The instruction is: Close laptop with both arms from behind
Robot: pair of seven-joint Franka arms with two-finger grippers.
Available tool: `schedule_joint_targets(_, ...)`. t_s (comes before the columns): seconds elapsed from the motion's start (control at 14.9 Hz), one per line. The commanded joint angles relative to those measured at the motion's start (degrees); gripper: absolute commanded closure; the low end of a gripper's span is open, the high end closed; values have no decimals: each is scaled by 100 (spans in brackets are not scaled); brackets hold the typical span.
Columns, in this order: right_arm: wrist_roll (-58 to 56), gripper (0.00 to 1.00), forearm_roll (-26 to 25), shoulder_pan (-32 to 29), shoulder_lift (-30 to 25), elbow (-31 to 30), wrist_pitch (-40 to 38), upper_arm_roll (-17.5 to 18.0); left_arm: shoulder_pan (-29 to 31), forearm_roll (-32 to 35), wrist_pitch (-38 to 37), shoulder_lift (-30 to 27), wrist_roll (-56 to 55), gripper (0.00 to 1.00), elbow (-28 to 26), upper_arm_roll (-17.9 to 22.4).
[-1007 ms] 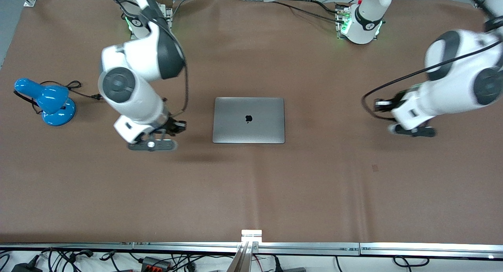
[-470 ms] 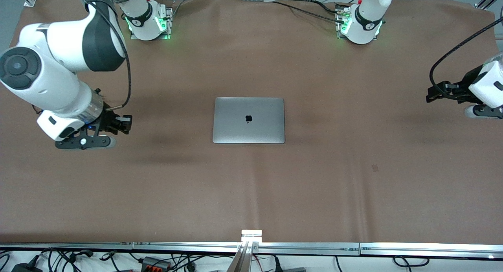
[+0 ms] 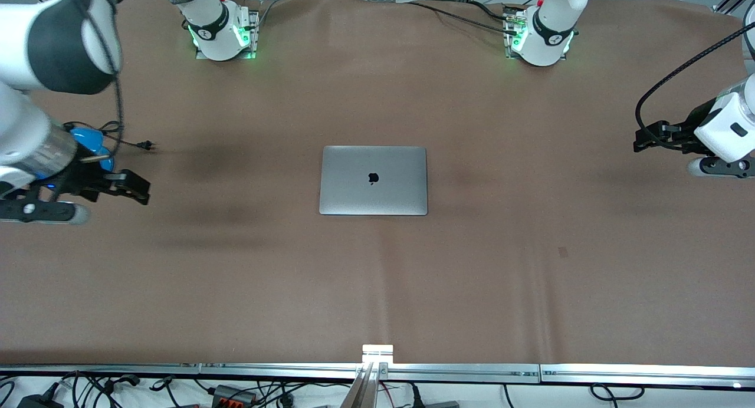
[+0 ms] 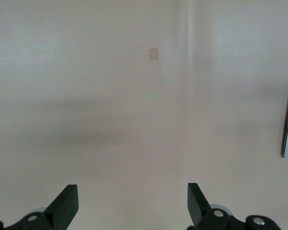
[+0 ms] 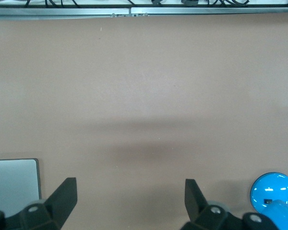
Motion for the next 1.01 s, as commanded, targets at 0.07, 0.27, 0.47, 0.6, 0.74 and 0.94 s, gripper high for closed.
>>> schedule_joint_targets(0.07,-123,0,-226,-1767,-418,-144,-137,1758,-37,140,-68,-152,-40,0,-45,-17)
schedule_joint_targets(0.27,-510,0,-614,-2605,-586,-303,-119,2481,-37,88,-182,-160,-48,0,-18,-17)
schedule_joint_targets(0.47,-519,0,-666,-2615,-648,-355,-137,2473,-28,88,-182,-152,-40,0,-18,-17)
schedule_joint_targets(0.6,-510,0,-815,-2606,-1006,-932,29,2473,-28,88,-200,-152,-40,0,-18,-17)
schedule_joint_targets(0.74,-510,0,-904,-2606,-1603,-1846,512,2482,-28,88,-200,-152,-40,0,-18,-17)
schedule_joint_targets(0.94,-519,0,-904,-2615,-2001,-2350,444,2482,-28,88,-209,-152,-40,0,-18,-17)
